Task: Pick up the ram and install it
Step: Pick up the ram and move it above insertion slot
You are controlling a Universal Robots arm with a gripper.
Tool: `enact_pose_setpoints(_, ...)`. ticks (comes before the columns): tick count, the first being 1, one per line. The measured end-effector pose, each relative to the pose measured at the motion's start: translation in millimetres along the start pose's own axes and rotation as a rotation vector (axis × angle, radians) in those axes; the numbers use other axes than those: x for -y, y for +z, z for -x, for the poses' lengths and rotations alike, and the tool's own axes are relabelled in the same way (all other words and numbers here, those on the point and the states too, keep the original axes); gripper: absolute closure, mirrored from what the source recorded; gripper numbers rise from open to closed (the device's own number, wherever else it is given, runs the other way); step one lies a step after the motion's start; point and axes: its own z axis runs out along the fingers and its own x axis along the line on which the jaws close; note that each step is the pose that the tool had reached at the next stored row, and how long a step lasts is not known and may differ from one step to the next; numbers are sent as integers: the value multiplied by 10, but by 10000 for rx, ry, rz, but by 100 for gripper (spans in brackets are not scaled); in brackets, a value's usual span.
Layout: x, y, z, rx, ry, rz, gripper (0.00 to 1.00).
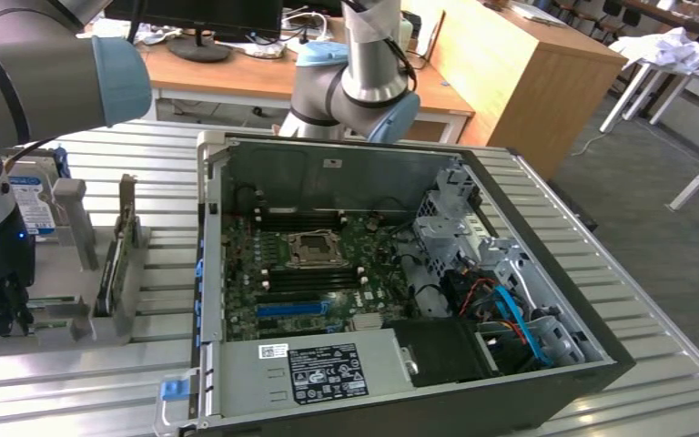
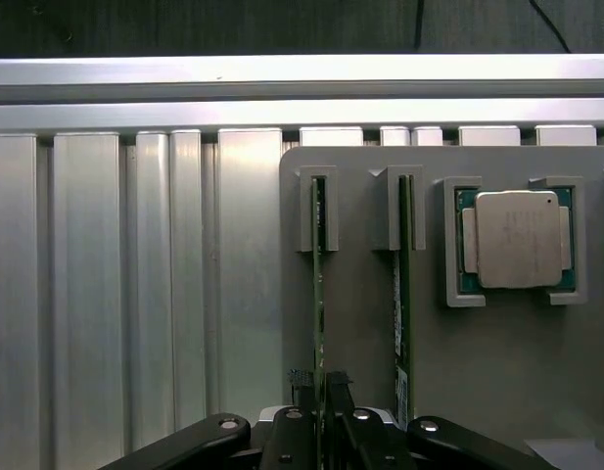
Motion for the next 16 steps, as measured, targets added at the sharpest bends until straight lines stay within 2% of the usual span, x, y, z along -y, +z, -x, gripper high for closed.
enact_pose_setpoints(3,0,0,0,0,-1,-1,81)
enact_pose_setpoints(4,0,0,0,1,-1,0,82)
enact_pose_setpoints(5,0,0,0,-1,-1,0,88)
enact_pose_setpoints(16,0,0,0,-1,-26,1,88)
